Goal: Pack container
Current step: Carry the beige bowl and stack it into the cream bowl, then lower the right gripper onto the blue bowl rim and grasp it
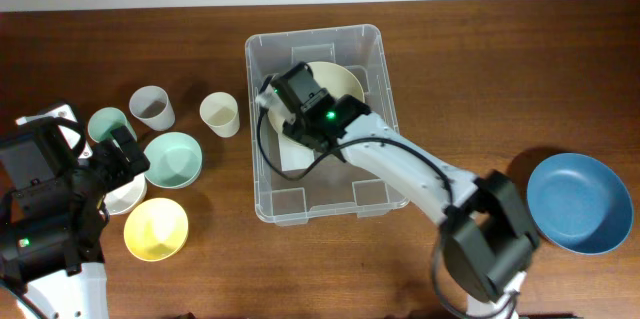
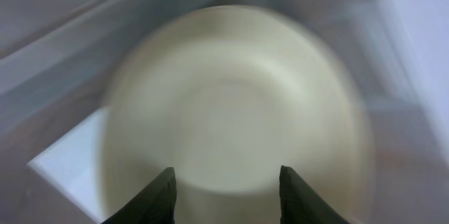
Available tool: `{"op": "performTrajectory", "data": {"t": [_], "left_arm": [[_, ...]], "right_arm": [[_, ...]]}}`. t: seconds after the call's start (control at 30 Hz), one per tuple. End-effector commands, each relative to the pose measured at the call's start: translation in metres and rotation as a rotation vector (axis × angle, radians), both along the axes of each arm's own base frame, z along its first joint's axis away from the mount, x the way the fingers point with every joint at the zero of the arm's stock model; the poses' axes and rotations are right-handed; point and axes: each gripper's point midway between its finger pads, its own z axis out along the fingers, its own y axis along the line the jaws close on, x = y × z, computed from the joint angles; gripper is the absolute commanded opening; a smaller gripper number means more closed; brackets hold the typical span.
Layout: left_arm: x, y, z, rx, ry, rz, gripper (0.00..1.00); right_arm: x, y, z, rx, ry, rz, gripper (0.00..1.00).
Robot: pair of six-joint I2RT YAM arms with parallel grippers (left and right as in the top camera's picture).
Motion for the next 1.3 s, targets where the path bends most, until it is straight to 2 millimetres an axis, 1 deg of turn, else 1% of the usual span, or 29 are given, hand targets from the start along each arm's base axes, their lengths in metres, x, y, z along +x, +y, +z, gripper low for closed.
{"op": "performTrajectory", "data": {"t": [0.0, 0.03, 0.07, 0.1, 0.13, 0.17, 0.2, 0.23, 0.27, 0.3, 0.33, 0.4, 0.43, 0.47, 0.63, 0.73, 0.8, 0.83, 0.9, 0.93, 0.97, 1.03, 1.17, 1.27], "left_arm": [[0.002, 0.0, 0.006, -0.014, -0.02, 0.005, 1.0], [0.002, 0.0, 0.006, -0.014, -0.02, 0.005, 0.99], [0.002, 0.0, 0.006, -0.014, -0.02, 0.004, 0.99], [0.002, 0.0, 0.006, -0.014, -0.02, 0.005, 0.99], [0.002, 0.0, 0.006, -0.014, -0.02, 0.005, 0.99], [0.002, 0.0, 0.006, -0.014, -0.021, 0.004, 0.99], [0.002, -0.001, 0.006, -0.016, -0.021, 0.002, 0.99], [0.002, -0.001, 0.006, -0.019, -0.023, -0.001, 0.99], [0.003, -0.003, 0.007, -0.024, -0.027, -0.008, 0.99], [0.004, -0.004, 0.007, -0.029, -0.03, -0.014, 0.99], [0.005, -0.005, 0.008, -0.034, -0.035, -0.02, 0.99], [0.005, -0.006, 0.008, -0.036, -0.036, -0.023, 0.99], [0.005, -0.006, 0.008, -0.036, -0.036, -0.023, 0.99], [0.005, -0.006, 0.008, -0.036, -0.036, -0.023, 0.99], [0.005, -0.006, 0.008, -0.036, -0.036, -0.023, 0.99], [0.005, -0.006, 0.008, -0.036, -0.036, -0.023, 1.0], [0.005, -0.006, 0.008, -0.039, -0.037, -0.026, 0.99], [0.005, -0.006, 0.008, -0.039, -0.037, -0.026, 1.0], [0.006, -0.007, 0.008, -0.04, -0.038, -0.027, 0.99], [0.006, -0.007, 0.008, -0.04, -0.038, -0.027, 0.99], [0.005, -0.007, 0.007, -0.041, -0.037, -0.027, 0.99], [0.005, -0.007, 0.007, -0.041, -0.037, -0.027, 0.99], [0.005, -0.007, 0.008, -0.04, -0.037, -0.028, 0.99], [0.005, -0.007, 0.008, -0.04, -0.037, -0.028, 0.99]], "right_arm": [[0.015, -0.07, 0.128, 0.17, -0.302, -0.427, 0.47], [0.013, -0.088, 0.147, 0.228, -0.328, -0.513, 0.47], [0.01, -0.106, 0.16, 0.285, -0.337, -0.584, 0.47], [0.006, -0.128, 0.174, 0.349, -0.341, -0.669, 0.47], [0.002, -0.151, 0.182, 0.402, -0.338, -0.753, 0.47], [-0.008, -0.2, 0.193, 0.477, -0.337, -0.927, 0.48], [-0.014, -0.225, 0.194, 0.502, -0.334, -1.021, 0.48], [-0.02, -0.245, 0.193, 0.513, -0.33, -1.096, 0.52], [-0.026, -0.269, 0.189, 0.52, -0.318, -1.18, 0.57], [-0.032, -0.288, 0.182, 0.52, -0.291, -1.246, 0.62], [-0.036, -0.3, 0.177, 0.52, -0.266, -1.285, 0.63], [-0.043, -0.324, 0.161, 0.526, -0.19, -1.361, 0.64], [-0.046, -0.333, 0.154, 0.532, -0.154, -1.386, 0.64], [-0.052, -0.349, 0.141, 0.55, -0.096, -1.434, 0.64], [-0.074, -0.402, 0.102, 0.568, -0.009, -1.605, 0.65], [-0.09, -0.427, 0.074, 0.55, 0.015, -1.712, 0.65], [-0.099, -0.438, 0.053, 0.533, 0.037, -1.757, 0.65], [-0.102, -0.442, 0.04, 0.525, 0.047, -1.775, 0.65], [-0.105, -0.446, 0.02, 0.516, 0.06, -1.792, 0.65], [-0.108, -0.445, -0.004, 0.502, 0.081, -1.799, 0.65], [-0.109, -0.444, -0.014, 0.495, 0.091, -1.801, 0.65], [-0.111, -0.445, -0.031, 0.472, 0.109, -1.809, 0.65], [-0.114, -0.451, -0.059, 0.411, 0.125, -1.835, 0.65], [-0.114, -0.455, -0.07, 0.374, 0.131, -1.849, 0.65]]}}
